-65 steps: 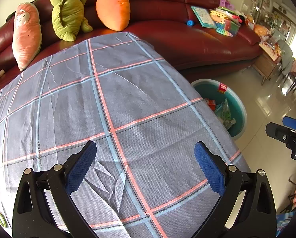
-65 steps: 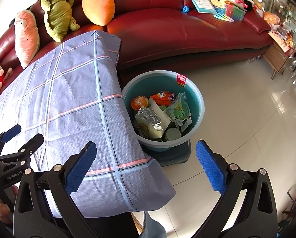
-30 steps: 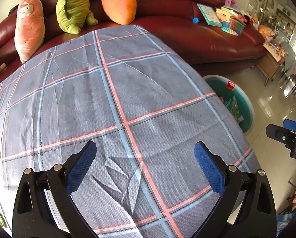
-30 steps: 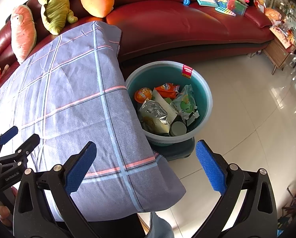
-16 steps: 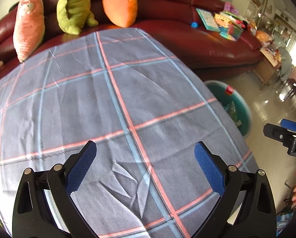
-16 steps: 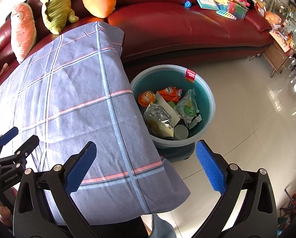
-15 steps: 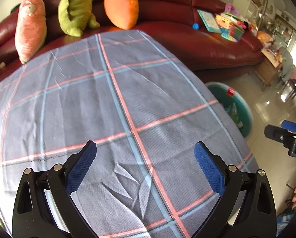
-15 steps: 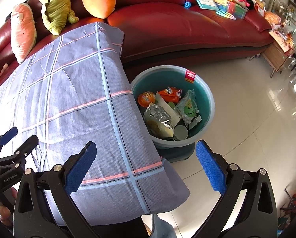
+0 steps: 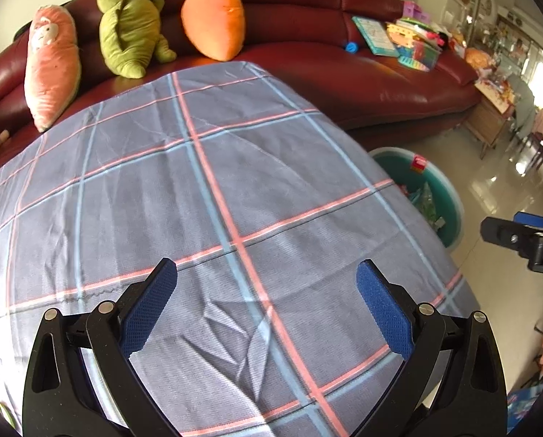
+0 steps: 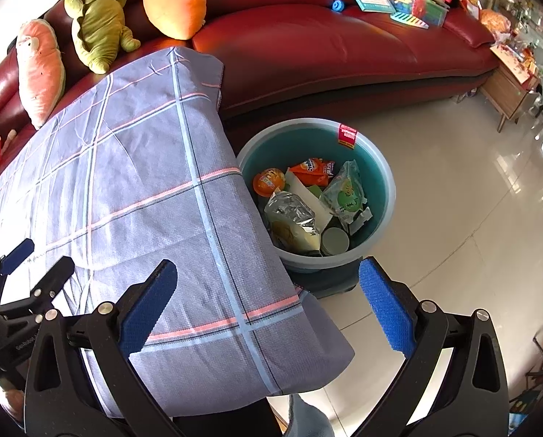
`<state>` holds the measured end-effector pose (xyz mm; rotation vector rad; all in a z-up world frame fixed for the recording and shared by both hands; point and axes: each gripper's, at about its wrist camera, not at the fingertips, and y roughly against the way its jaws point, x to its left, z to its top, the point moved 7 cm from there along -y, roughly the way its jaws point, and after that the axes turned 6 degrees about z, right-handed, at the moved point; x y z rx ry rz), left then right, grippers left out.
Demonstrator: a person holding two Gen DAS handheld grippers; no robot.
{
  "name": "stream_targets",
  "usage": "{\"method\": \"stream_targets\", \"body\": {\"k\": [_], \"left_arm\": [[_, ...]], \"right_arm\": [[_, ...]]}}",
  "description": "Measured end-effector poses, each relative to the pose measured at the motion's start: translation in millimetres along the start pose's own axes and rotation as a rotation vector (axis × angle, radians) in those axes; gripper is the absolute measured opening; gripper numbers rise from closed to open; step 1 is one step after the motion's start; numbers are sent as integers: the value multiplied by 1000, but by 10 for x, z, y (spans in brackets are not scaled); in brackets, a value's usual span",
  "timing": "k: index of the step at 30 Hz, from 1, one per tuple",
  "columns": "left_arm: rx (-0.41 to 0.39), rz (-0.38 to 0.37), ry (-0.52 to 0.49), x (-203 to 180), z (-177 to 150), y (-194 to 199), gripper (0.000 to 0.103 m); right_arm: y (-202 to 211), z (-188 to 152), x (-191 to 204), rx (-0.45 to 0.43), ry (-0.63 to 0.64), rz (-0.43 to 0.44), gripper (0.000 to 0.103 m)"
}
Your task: Collect trash
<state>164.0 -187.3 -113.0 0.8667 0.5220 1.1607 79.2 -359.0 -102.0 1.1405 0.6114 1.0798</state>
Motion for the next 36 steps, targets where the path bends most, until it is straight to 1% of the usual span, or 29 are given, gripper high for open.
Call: {"method": "stream_targets", "body": {"k": [7, 12, 20, 23, 29, 33, 36], "left_arm": [[1, 37, 13, 186, -62, 32, 99], [3, 49, 43, 374, -105, 54, 99], [2, 81, 101, 736, -171, 91, 99], [2, 102, 131, 939, -214, 88, 99], [8, 140, 203, 1355, -272, 70, 99], [-3, 172, 231, 1611, -291, 43, 99], [-5, 195, 250, 1811, -301, -33, 99]], "right_arm": [[15, 16, 150, -7, 14, 10, 96], [34, 25, 312, -15, 28, 28, 96], [23, 46, 641, -53, 74, 49, 96], [-9, 37, 788, -74, 103, 55, 96], [-157, 32, 1120, -77, 151, 84, 96], [-237, 39, 1305, -97, 189, 77, 96], [-373, 83, 1458, -110, 216, 76, 96]]}}
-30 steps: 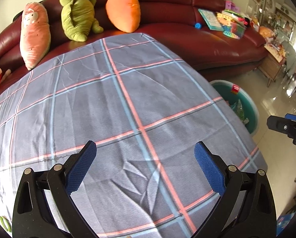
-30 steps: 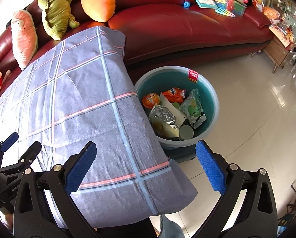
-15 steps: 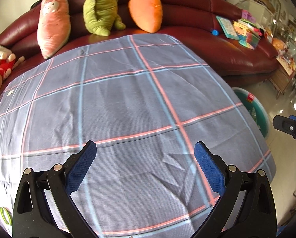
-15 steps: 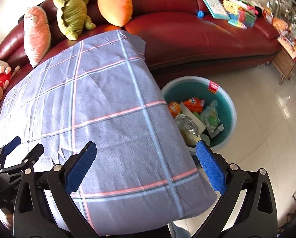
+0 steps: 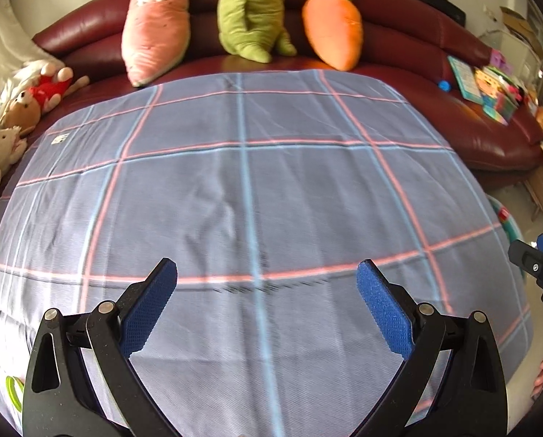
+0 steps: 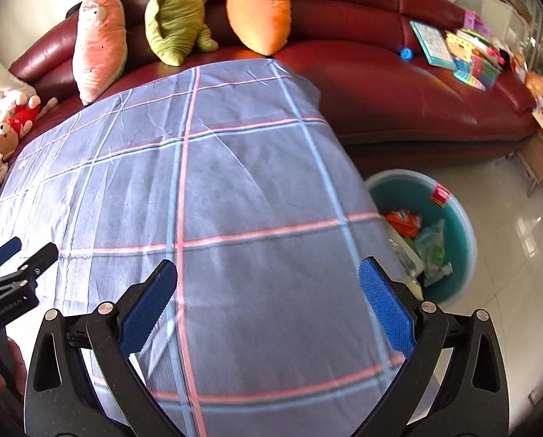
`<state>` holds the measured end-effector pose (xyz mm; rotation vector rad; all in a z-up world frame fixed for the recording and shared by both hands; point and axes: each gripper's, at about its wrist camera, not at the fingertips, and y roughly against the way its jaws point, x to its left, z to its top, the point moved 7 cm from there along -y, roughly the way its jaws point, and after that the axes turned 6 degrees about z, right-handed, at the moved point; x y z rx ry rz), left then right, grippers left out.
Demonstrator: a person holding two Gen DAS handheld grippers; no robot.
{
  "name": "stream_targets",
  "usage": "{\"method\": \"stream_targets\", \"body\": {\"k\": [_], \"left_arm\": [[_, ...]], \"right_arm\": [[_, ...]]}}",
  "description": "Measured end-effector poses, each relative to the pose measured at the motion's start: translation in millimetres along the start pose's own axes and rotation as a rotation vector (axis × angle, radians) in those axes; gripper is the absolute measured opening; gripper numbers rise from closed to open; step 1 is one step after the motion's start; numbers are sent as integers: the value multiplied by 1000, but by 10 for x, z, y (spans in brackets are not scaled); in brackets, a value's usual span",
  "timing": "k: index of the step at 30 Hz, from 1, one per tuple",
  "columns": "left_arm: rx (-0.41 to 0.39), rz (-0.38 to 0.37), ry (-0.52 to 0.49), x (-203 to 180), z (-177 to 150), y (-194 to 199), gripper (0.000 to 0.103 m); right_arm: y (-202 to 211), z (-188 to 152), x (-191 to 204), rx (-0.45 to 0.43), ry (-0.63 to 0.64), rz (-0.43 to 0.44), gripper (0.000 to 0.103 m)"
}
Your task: Collect trash
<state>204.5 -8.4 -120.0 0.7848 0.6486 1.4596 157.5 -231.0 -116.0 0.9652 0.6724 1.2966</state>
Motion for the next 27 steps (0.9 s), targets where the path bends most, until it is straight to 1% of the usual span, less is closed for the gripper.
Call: {"method": "stream_targets", "body": {"k": [5, 12, 18, 27], "left_arm": [[19, 27, 47, 269, 49, -213, 99], [33, 55, 104, 558, 83, -396, 99], [39, 59, 112, 616, 90, -476, 99], [36, 53, 115, 605, 114, -508, 99]], "right_arm": [[-251, 77, 152, -3, 22, 4, 96], [-498, 175, 253, -20, 59, -37, 96], [-636, 177, 281, -22, 78, -57, 96], [-640, 221, 315, -38, 77, -56, 96]]}}
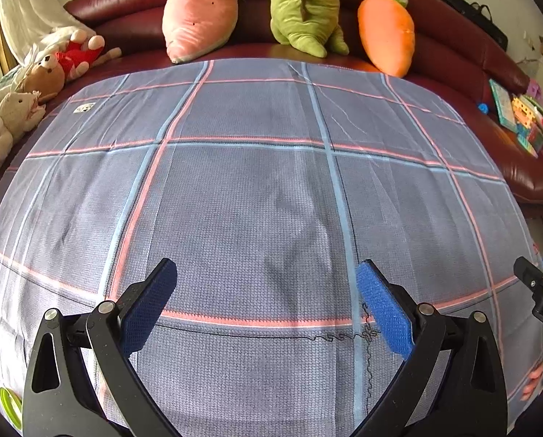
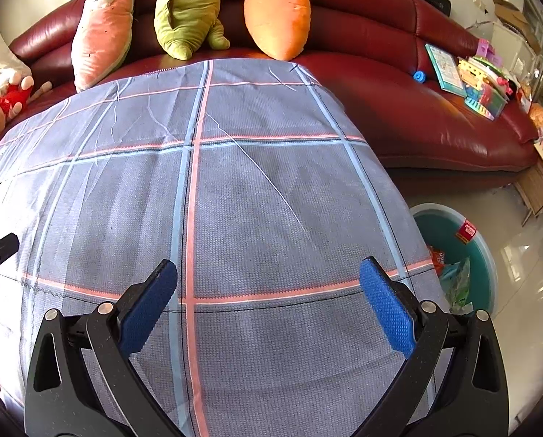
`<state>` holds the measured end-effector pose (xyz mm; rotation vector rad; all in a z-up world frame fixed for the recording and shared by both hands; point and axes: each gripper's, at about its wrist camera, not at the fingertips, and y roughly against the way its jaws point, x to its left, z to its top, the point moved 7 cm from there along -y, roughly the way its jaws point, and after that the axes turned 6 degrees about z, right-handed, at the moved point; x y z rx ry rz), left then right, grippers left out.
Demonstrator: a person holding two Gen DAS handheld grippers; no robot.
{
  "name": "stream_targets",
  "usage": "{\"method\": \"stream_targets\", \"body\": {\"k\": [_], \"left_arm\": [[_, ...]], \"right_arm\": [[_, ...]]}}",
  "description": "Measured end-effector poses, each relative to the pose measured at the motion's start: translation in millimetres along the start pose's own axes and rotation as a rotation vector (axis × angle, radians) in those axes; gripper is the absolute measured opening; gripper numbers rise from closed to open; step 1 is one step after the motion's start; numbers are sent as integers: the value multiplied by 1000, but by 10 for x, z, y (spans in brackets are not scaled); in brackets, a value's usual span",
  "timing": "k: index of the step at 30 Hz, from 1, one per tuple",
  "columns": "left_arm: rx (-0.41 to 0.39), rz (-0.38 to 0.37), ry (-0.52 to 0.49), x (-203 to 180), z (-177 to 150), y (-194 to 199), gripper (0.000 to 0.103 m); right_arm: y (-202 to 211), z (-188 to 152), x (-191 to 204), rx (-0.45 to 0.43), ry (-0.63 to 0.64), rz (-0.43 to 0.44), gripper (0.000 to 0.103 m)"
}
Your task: Collect trash
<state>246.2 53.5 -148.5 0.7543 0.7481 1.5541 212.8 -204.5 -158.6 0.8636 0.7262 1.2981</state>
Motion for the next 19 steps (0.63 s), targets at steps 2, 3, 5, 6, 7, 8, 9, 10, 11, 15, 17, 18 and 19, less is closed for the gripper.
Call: {"method": "stream_targets", "body": {"k": [2, 3, 5, 6, 7, 8, 9, 10, 11, 15, 17, 18, 19], "left_arm": [[-9, -4, -2, -13, 5, 11, 99], [-28, 1, -7, -17, 16, 30, 99], [-49, -10, -12, -36, 24, 54, 99], [-48, -19, -16, -51, 20, 57, 99], [-47, -19, -18, -59, 17, 56, 99], [-46, -15, -22, -66, 14, 51, 99], [-41, -11, -23, -68, 12, 43, 99], [-37, -8, -21, -66, 12, 38, 99], [-34, -4, -18, -61, 13, 36, 99], [-27, 4, -5, -36, 10, 32, 99], [-18, 5, -3, -32, 2, 19, 99], [-15, 6, -3, -34, -2, 14, 99], [-14, 6, -4, -28, -2, 9, 99]], "right_arm": [[13, 11, 4, -3, 1, 0, 96], [16, 5, 5, -4, 1, 0, 96], [19, 5, 13, -4, 1, 0, 96], [20, 3, 14, -4, -1, 2, 96], [24, -1, 13, -4, -2, 2, 96], [23, 0, 16, -3, -2, 2, 96], [23, -1, 16, -3, -1, 2, 96], [23, 0, 16, -3, -2, 0, 96], [28, 0, 14, -4, -3, 1, 96], [39, -2, 7, -8, -2, -3, 96], [48, 0, 8, -12, -2, -3, 96], [47, 1, 7, -13, -1, -2, 96], [56, 3, 12, -15, 0, -3, 96]]}}
